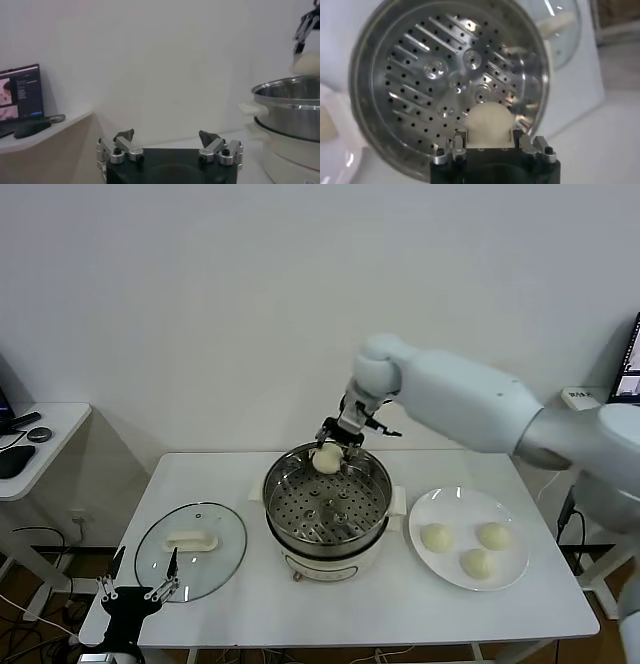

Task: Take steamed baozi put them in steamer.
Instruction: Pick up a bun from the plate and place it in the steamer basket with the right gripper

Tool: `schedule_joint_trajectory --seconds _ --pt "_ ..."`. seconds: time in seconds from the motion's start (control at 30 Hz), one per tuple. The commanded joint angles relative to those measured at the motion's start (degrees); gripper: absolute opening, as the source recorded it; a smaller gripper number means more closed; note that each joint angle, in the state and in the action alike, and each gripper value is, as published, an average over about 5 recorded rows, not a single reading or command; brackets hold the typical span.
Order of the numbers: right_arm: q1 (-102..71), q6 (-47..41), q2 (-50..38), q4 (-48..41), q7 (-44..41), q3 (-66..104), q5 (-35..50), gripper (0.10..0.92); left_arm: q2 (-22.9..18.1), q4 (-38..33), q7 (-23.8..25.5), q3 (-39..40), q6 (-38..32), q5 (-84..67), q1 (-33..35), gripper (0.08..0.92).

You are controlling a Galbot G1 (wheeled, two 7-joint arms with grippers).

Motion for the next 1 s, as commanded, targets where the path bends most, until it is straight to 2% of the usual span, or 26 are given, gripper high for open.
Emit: schedule_joint_trajectory --seconds 0.03,0.17,0.4,0.67,0.77,0.87,1.0 --pt "-4.95 12.77 7.02 -8.54 3.3 0.71 -14.84 0.559 -0.22 -0.14 -0.01 -0.7 0.14 -0.12 -0.04 0.823" --pt "-6.06 14.94 8.56 -11.26 4.23 2.49 -19.41 0.571 -0.39 -0.21 -0.01 -0.77 0.13 -0.2 -0.08 0.823" --pt "-6.78 16.08 8.95 -12.19 4.54 2.81 -20.32 0.608 -0.57 0.0 -0.02 -0.68 -0.02 -0.39 -0.09 0.823" --pt "-6.9 16.24 8.1 -11.37 5.54 3.11 -18.35 0.793 -0.73 0.16 -0.06 -0.67 -0.04 -0.7 -0.22 0.823" --pt "-4.94 14.84 6.54 -8.85 5.31 2.81 -13.5 0.818 -0.6 0.16 -0.05 -0.73 -0.02 -0.85 -0.22 0.823" --pt "-0.61 9.8 3.56 -4.49 3.87 1.13 -5.06 0.822 -0.16 0.08 -0.03 -0.8 0.01 -1.04 -0.28 0.823" --pt "7.47 -4.03 -4.02 5.77 1.55 -4.44 8.67 0.823 0.62 0.03 0.0 -0.98 0.23 -1.74 -0.51 0.823"
